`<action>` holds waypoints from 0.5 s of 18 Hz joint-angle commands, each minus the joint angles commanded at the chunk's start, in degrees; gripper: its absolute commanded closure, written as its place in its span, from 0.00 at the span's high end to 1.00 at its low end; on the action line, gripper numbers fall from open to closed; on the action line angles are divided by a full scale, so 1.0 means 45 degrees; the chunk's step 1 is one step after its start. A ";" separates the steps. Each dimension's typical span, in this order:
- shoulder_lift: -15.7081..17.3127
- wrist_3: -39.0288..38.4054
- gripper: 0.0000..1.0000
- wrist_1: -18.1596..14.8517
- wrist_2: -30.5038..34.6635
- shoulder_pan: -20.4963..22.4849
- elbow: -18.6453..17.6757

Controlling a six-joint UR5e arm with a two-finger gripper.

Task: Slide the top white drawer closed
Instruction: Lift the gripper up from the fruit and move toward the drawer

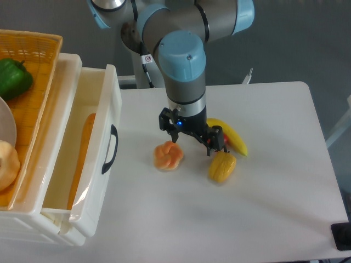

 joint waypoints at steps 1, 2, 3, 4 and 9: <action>-0.0039 0.0000 1.00 0.0019 0.0020 0.0001 -0.0019; -0.0020 -0.0039 1.00 0.0020 -0.0019 0.0001 0.0000; -0.0020 -0.0058 1.00 0.0020 0.0019 0.0020 0.0019; -0.0058 -0.0078 1.00 0.0020 0.0039 0.0001 -0.0019; -0.0020 -0.1367 1.00 0.0059 0.0780 -0.0038 -0.0449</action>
